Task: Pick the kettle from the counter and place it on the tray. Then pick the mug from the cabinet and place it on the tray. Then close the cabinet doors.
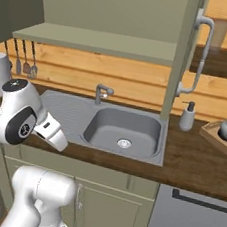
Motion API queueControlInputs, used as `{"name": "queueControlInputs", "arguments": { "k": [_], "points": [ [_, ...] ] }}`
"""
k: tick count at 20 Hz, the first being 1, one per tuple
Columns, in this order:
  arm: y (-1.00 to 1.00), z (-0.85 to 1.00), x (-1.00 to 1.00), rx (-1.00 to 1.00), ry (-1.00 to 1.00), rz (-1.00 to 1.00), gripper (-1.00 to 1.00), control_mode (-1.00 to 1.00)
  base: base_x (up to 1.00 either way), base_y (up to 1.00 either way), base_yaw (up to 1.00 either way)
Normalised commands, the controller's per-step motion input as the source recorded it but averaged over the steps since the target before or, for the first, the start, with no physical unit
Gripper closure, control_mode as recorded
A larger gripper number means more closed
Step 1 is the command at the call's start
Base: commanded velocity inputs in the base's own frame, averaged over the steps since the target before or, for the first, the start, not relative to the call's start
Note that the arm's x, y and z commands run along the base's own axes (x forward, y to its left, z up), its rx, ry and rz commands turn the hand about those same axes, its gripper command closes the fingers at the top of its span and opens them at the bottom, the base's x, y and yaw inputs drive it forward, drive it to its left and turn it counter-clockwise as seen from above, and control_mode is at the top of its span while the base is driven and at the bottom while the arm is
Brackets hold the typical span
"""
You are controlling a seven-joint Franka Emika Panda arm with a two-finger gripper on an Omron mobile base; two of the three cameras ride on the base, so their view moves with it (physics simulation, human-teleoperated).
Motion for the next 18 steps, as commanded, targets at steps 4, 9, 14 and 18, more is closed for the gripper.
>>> {"name": "queueControlInputs", "arguments": {
  "k": [4, 9, 14, 18],
  "points": [
    [0.0, 0.0, 0.0, 0.0, 0.0, 0.0, -1.0, 1.0, 0.0, 0.34, 0.02],
    [0.0, 0.0, 0.0, 0.0, 0.0, 0.0, -1.0, 1.0, 0.02, 0.12, 0.0],
    [0.0, 0.0, 0.0, 0.0, 0.0, 0.0, -1.0, 1.0, 0.0, 0.0, 0.0],
    [0.0, -0.03, -0.04, 0.0, 0.0, 0.0, -1.0, -1.0, 0.0, 0.0, 0.0]
  ]
}}
